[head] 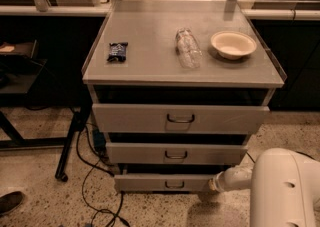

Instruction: Close bottom drawer

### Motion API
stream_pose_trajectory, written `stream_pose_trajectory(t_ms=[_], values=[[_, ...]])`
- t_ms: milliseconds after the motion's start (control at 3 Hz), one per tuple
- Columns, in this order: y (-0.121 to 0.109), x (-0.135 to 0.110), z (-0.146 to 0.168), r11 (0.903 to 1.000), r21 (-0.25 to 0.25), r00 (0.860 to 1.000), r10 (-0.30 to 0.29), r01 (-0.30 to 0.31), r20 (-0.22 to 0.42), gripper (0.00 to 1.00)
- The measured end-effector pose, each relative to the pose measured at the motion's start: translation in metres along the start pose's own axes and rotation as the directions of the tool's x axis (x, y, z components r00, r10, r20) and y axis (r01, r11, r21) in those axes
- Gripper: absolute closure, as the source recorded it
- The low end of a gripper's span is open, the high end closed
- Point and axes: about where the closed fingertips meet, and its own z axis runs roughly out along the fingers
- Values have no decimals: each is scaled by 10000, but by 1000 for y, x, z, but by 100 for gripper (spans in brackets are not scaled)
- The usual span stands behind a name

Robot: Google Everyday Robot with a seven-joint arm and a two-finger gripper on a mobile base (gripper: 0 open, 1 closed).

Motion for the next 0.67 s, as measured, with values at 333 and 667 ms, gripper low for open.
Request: stream_pose_trajectory(t_ms=[333,667], values=[[-10,-15,-6,9988,319,9977,355,-374,576,100],[-10,-15,-6,9988,319,9977,355,-374,576,100]])
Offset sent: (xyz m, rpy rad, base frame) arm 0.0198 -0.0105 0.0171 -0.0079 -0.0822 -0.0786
